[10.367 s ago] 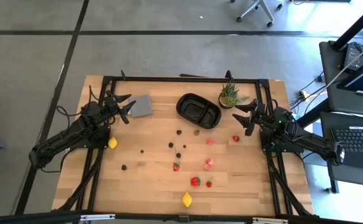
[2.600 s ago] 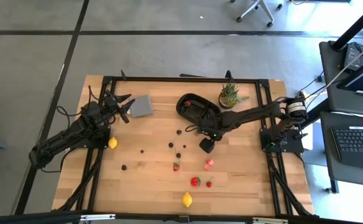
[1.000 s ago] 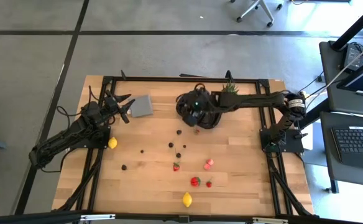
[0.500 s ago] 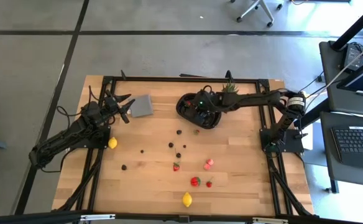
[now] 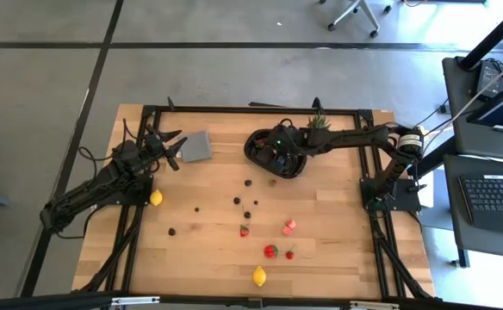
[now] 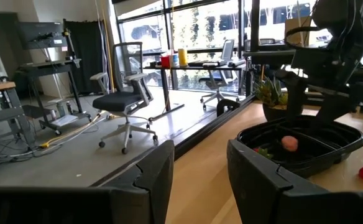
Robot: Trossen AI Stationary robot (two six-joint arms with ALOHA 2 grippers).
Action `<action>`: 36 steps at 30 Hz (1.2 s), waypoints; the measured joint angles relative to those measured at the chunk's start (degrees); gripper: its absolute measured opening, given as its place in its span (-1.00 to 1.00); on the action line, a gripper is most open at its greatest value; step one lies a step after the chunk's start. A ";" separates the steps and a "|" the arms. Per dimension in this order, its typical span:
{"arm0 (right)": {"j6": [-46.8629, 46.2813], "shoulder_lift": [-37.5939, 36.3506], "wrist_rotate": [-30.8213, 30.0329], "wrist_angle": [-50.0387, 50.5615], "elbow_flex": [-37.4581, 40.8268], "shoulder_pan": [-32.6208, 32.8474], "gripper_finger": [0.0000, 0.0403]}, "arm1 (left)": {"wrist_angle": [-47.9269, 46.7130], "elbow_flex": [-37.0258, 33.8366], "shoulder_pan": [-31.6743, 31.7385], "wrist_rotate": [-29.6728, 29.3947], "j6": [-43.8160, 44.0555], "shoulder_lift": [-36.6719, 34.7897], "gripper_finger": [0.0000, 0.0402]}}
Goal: Pick and placing Produce into tupperware
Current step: Put the strawberry into the black bin
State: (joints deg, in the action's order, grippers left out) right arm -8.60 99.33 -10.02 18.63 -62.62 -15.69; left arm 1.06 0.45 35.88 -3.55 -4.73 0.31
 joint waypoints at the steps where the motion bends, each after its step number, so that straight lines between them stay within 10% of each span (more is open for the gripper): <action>1: 1.38 0.00 1.21 -0.02 -0.36 0.25 0.23 | 0.00 0.00 -0.02 -0.01 0.00 -0.02 -0.30; 9: 8.58 0.00 16.71 3.18 -1.58 4.91 0.27 | 0.00 0.00 -0.01 0.00 0.00 -0.02 -0.30; 36: 17.92 3.15 15.05 2.13 -0.65 12.65 -0.13 | -0.02 0.01 -0.02 0.00 0.02 0.05 -0.30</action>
State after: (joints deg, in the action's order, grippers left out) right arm 9.31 102.48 5.03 20.77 -63.28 -3.05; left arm 1.04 0.45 35.86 -3.55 -4.72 0.36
